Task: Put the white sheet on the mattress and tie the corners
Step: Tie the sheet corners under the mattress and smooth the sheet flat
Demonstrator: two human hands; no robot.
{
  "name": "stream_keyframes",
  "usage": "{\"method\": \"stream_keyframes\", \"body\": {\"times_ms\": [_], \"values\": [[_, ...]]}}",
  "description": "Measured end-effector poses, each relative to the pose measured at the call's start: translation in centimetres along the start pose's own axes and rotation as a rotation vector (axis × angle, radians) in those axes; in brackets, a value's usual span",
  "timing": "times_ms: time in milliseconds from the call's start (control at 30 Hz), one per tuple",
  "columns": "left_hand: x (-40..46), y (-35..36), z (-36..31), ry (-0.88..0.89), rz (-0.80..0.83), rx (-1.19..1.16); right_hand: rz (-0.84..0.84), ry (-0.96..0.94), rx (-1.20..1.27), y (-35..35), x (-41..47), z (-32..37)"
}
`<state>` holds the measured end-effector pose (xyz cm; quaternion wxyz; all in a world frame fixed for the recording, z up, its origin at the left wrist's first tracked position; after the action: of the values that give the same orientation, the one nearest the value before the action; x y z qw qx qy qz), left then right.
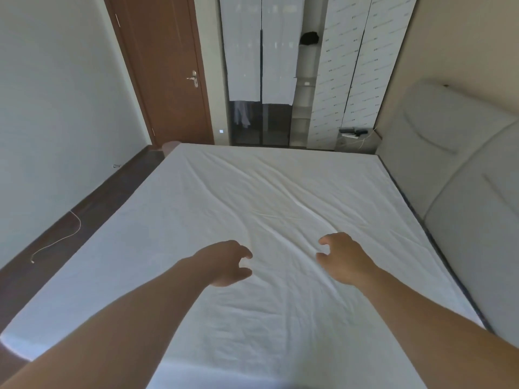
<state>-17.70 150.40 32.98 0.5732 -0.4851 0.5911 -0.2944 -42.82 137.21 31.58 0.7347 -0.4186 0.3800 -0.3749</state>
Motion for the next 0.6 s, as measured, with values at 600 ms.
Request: {"method": "stream_keyframes", "body": {"times_ms": [600], "values": [[-6.0,-3.0,21.0,0.220,0.053,0.164,-0.133,0.107,0.016,9.4,-10.9,22.6]]}}
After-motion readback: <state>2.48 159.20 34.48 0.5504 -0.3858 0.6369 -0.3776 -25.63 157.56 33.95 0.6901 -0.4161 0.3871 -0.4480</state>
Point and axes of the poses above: each hand's wrist, its own x-axis towards the middle knuckle, its own y-axis out of the palm, z = x × y, the point moved 3 cm from there along x, towards the middle knuckle, and after that the axes turned 2 degrees about -x, right-handed, at the moved point
